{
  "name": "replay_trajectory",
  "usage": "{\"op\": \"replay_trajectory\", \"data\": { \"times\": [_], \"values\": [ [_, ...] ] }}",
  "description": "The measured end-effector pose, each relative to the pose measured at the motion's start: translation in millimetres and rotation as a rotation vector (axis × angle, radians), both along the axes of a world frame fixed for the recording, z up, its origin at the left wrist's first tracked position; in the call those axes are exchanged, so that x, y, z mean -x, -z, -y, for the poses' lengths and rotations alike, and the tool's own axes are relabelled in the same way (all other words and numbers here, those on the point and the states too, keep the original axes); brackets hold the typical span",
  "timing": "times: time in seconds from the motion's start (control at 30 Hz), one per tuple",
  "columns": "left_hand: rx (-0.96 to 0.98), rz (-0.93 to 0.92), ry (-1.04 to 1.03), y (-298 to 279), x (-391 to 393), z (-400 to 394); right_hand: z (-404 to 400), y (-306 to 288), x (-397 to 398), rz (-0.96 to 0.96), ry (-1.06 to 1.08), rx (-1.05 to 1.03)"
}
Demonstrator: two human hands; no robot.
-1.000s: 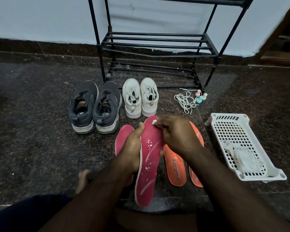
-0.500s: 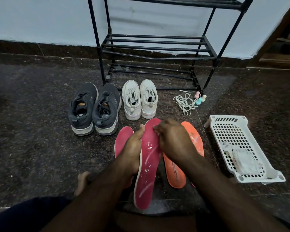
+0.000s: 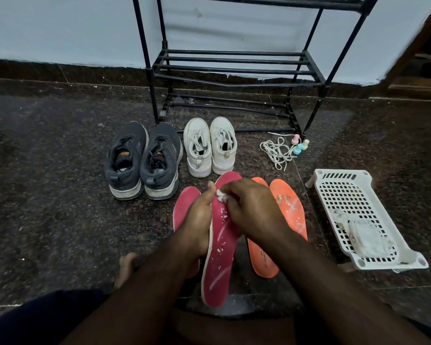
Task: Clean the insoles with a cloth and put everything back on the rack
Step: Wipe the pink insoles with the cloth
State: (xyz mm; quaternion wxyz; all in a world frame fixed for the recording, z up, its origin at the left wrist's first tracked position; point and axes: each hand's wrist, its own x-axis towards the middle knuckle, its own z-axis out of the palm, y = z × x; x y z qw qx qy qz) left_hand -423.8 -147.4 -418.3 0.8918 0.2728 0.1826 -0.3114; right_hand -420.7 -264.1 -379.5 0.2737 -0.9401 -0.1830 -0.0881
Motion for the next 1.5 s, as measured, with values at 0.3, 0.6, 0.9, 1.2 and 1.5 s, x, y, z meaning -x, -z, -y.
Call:
{"op": "replay_trajectory", "data": {
  "times": [0.3, 0.6, 0.9, 1.2, 1.5],
  "values": [
    [0.018, 0.005, 0.017, 1.2, -0.8, -1.2, -6.1, 1.1, 3.4, -0.088, -0.065, 0.049],
    [-0.002, 0.012, 0.004, -1.0, 2.0, 1.3, -5.9, -4.8, 1.8, -0.063, -0.002, 0.042],
    [0.023, 0.012, -0.018, -4.0, 1.3, 2.0, 4.7, -3.6, -3.7, 0.005, 0.059, 0.008],
    [-0.033, 0.013, -0.007, -3.3, 0.5, 0.7, -4.1, 0.2, 0.2, -0.101, -0.045, 0.098],
    [-0.056, 0.01, 0.026, -3.6, -1.8, -1.2, -11.8, -3.9, 8.4, -0.116, -0.093, 0.109]
  ]
}}
